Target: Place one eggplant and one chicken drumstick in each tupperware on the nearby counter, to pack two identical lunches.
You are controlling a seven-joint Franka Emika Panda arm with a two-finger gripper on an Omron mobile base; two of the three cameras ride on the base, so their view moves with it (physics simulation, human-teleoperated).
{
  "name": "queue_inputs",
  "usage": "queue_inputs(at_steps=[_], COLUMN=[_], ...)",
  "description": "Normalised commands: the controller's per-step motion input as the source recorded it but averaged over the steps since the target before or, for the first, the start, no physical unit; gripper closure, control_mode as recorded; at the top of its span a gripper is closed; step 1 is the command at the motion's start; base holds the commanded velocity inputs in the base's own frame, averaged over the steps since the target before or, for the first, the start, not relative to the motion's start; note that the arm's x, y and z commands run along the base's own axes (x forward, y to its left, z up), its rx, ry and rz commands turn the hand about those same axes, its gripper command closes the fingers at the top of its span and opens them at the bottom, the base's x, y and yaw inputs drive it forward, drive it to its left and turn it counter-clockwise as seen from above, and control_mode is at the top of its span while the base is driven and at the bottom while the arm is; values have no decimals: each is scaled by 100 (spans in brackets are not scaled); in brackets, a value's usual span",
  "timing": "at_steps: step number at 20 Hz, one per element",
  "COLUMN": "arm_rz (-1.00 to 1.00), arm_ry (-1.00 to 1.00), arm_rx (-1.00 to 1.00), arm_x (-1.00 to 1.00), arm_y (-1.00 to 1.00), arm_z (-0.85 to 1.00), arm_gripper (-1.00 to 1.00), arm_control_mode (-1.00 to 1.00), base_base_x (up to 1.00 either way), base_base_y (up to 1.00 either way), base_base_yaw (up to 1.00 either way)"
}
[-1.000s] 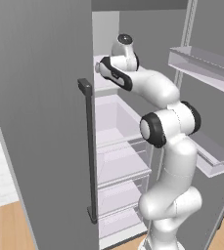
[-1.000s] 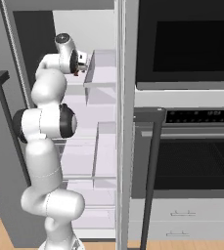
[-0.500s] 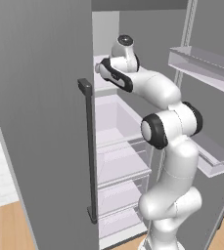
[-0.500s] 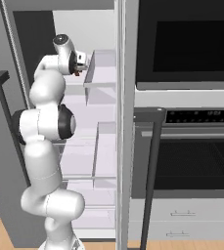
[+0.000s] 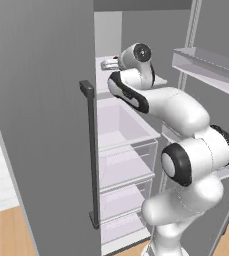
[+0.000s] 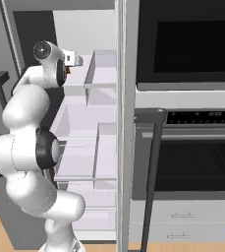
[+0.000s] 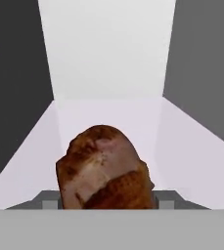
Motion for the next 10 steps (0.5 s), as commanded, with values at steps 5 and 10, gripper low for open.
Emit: queue_inputs(at_steps=[5,10], arm_rz=[0,0], arm_ry=[-22,0], arm_rx=[11,6], arm_x=[-100,-100], arm_y=[0,0], arm_z=[33,2], arm_gripper=[100,100], arm_control_mode=[-100,-100], base_base_x=[0,0], base_base_y=[0,0], base_base_yaw=[0,0])
